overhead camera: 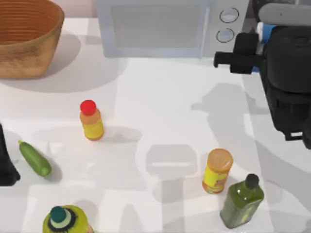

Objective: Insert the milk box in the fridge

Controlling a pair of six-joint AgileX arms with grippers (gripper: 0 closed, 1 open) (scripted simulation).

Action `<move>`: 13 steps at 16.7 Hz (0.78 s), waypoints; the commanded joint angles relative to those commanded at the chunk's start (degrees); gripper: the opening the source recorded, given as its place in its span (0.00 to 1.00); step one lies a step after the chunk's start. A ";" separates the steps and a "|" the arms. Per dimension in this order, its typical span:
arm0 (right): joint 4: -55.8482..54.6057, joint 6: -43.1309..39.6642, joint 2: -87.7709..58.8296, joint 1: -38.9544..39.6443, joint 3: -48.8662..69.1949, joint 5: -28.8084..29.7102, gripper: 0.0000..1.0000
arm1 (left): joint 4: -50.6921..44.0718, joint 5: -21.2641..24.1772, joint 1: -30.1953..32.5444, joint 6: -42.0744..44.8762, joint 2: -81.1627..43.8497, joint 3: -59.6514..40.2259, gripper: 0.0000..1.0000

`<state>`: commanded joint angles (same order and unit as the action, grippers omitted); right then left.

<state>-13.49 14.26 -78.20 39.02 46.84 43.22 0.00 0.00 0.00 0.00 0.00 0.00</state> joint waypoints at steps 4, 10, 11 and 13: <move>0.44 -1.46 16.62 -6.63 -7.01 -8.84 0.00 | 0.00 0.00 0.00 0.00 0.00 0.00 1.00; 5.29 -5.94 37.50 -16.46 -20.01 -20.47 0.00 | 0.00 0.00 0.00 0.00 0.00 0.00 1.00; 6.44 -6.74 42.66 -19.15 -23.11 -21.89 0.00 | 0.00 0.00 0.00 0.00 0.00 0.00 1.00; 8.42 -8.40 53.72 -25.32 -29.80 -25.49 0.00 | 0.00 0.00 0.00 0.00 0.00 0.00 1.00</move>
<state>-5.07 5.85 -24.48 13.70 17.03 17.73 0.00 0.00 0.00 0.00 0.00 0.00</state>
